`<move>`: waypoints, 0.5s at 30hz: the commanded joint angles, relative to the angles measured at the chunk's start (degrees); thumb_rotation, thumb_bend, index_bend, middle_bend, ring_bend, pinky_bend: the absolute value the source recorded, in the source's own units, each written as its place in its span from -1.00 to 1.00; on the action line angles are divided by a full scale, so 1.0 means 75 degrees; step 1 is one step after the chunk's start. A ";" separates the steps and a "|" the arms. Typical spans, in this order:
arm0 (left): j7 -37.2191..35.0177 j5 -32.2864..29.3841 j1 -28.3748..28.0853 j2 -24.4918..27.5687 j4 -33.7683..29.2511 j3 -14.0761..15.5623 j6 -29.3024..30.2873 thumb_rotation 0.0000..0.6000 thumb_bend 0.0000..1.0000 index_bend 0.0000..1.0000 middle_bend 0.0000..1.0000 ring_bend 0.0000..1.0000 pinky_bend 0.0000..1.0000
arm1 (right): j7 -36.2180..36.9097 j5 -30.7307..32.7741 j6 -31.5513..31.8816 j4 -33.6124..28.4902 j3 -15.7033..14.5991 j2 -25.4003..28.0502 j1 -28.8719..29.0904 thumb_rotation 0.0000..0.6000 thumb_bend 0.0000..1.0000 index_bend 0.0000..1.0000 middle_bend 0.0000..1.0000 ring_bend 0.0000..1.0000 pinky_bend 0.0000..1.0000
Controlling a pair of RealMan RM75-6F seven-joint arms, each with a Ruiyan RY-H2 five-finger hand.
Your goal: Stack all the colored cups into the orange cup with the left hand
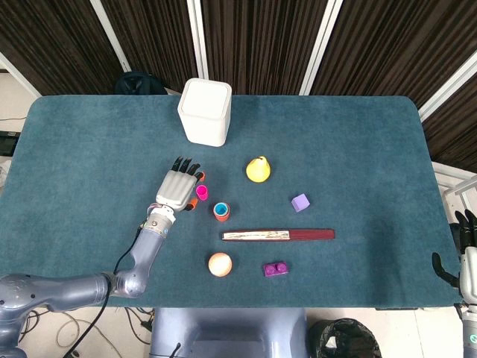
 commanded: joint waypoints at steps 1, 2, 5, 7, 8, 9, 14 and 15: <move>-0.0116 0.0048 -0.0026 -0.0111 0.0292 -0.0007 -0.0188 1.00 -0.40 -0.36 -0.71 -1.00 -1.00 | -0.0055 0.0076 -0.0086 0.0073 0.0008 -0.0062 0.0042 1.00 -0.14 -0.93 -1.00 -0.87 -1.00; -0.0125 0.0056 -0.0042 -0.0134 0.0392 0.0007 -0.0272 1.00 -0.40 -0.36 -0.71 -1.00 -1.00 | -0.0080 0.0115 -0.0135 0.0116 0.0011 -0.0094 0.0065 1.00 -0.14 -0.93 -1.00 -0.87 -1.00; -0.0178 0.0083 -0.0071 -0.0196 0.0575 0.0004 -0.0405 1.00 -0.40 -0.35 -0.71 -1.00 -1.00 | -0.0123 0.0184 -0.0228 0.0199 0.0015 -0.0150 0.0108 1.00 -0.14 -0.93 -1.00 -0.87 -1.00; -0.0245 0.0104 -0.0086 -0.0251 0.0709 -0.0003 -0.0500 1.00 -0.40 -0.34 -0.71 -1.00 -1.00 | -0.0148 0.0223 -0.0286 0.0259 0.0016 -0.0183 0.0135 1.00 -0.14 -0.93 -1.00 -0.87 -1.00; -0.0262 0.0120 -0.0094 -0.0277 0.0782 0.0007 -0.0550 1.00 -0.40 -0.34 -0.71 -1.00 -1.00 | -0.0158 0.0239 -0.0305 0.0285 0.0019 -0.0197 0.0145 1.00 -0.14 -0.93 -1.00 -0.87 -1.00; -0.0268 0.0128 -0.0097 -0.0290 0.0821 0.0014 -0.0573 1.00 -0.40 -0.34 -0.71 -1.00 -1.00 | -0.0162 0.0247 -0.0312 0.0298 0.0021 -0.0203 0.0150 1.00 -0.14 -0.93 -1.00 -0.87 -1.00; -0.0464 0.0249 -0.0137 -0.0456 0.1125 -0.0011 -0.0754 1.00 -0.40 -0.31 -0.71 -1.00 -1.00 | -0.0177 0.0325 -0.0367 0.0394 0.0041 -0.0247 0.0175 1.00 -0.14 -0.93 -1.00 -0.87 -1.00; -0.0514 0.0309 -0.0146 -0.0492 0.1177 -0.0013 -0.0771 1.00 -0.40 -0.31 -0.71 -1.00 -1.00 | -0.0178 0.0334 -0.0366 0.0404 0.0047 -0.0251 0.0176 1.00 -0.14 -0.93 -1.00 -0.87 -1.00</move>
